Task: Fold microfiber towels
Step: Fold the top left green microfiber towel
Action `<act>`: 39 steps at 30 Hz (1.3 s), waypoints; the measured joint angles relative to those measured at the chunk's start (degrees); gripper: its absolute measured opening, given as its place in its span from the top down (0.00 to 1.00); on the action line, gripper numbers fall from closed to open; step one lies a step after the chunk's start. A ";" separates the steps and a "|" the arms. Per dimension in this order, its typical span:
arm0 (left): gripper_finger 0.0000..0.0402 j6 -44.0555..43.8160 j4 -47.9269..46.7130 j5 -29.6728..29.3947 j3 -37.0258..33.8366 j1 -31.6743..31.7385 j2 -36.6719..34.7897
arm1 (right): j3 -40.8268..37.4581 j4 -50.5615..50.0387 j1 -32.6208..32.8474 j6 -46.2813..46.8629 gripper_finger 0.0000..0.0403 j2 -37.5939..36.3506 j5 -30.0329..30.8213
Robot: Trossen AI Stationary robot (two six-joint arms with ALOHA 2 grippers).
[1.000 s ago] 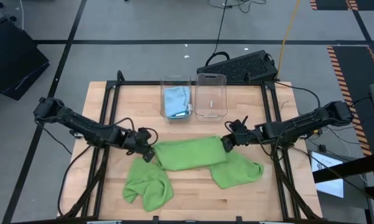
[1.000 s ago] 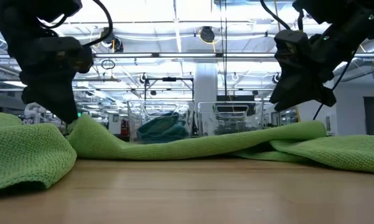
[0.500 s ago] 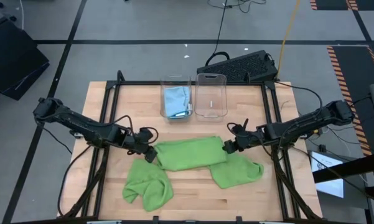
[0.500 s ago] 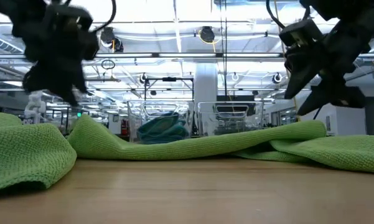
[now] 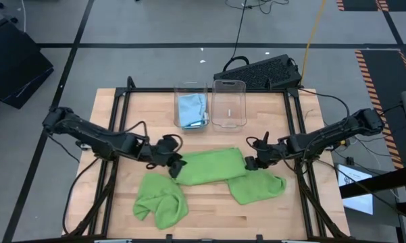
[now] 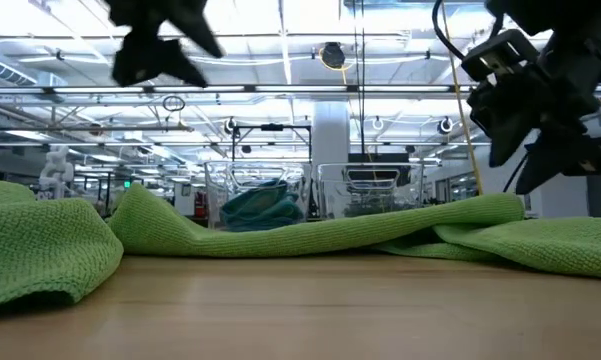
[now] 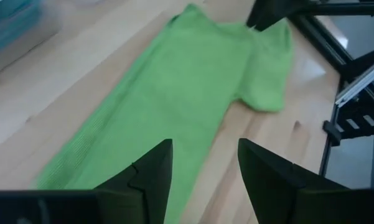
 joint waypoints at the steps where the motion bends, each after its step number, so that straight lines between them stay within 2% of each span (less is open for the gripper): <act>1: 0.54 0.71 0.14 -0.04 1.77 0.00 1.68 | 0.00 -0.27 0.19 0.00 0.57 0.00 -0.50; 7: 0.54 5.17 0.34 -0.51 13.17 0.04 13.35 | -2.29 0.95 0.16 0.36 0.57 0.22 -0.85; 15: 0.54 14.53 0.58 -3.57 30.30 -0.50 27.67 | -12.88 20.35 0.20 4.14 0.57 0.19 -0.87; 20: 0.54 17.85 0.29 -3.78 37.26 -0.33 33.44 | -16.24 23.21 0.95 5.97 0.57 0.22 -0.95; 25: 0.54 18.03 0.27 -3.94 39.79 -0.13 35.53 | -15.97 26.19 1.07 6.03 0.57 0.20 -0.91; 34: 0.54 16.45 -1.47 -3.90 39.88 -0.15 35.62 | -15.03 27.65 1.07 5.99 0.56 0.22 -0.92; 39: 0.54 16.25 -1.47 -3.67 39.88 -0.15 35.62 | -15.02 28.19 1.07 6.34 0.48 0.22 -1.06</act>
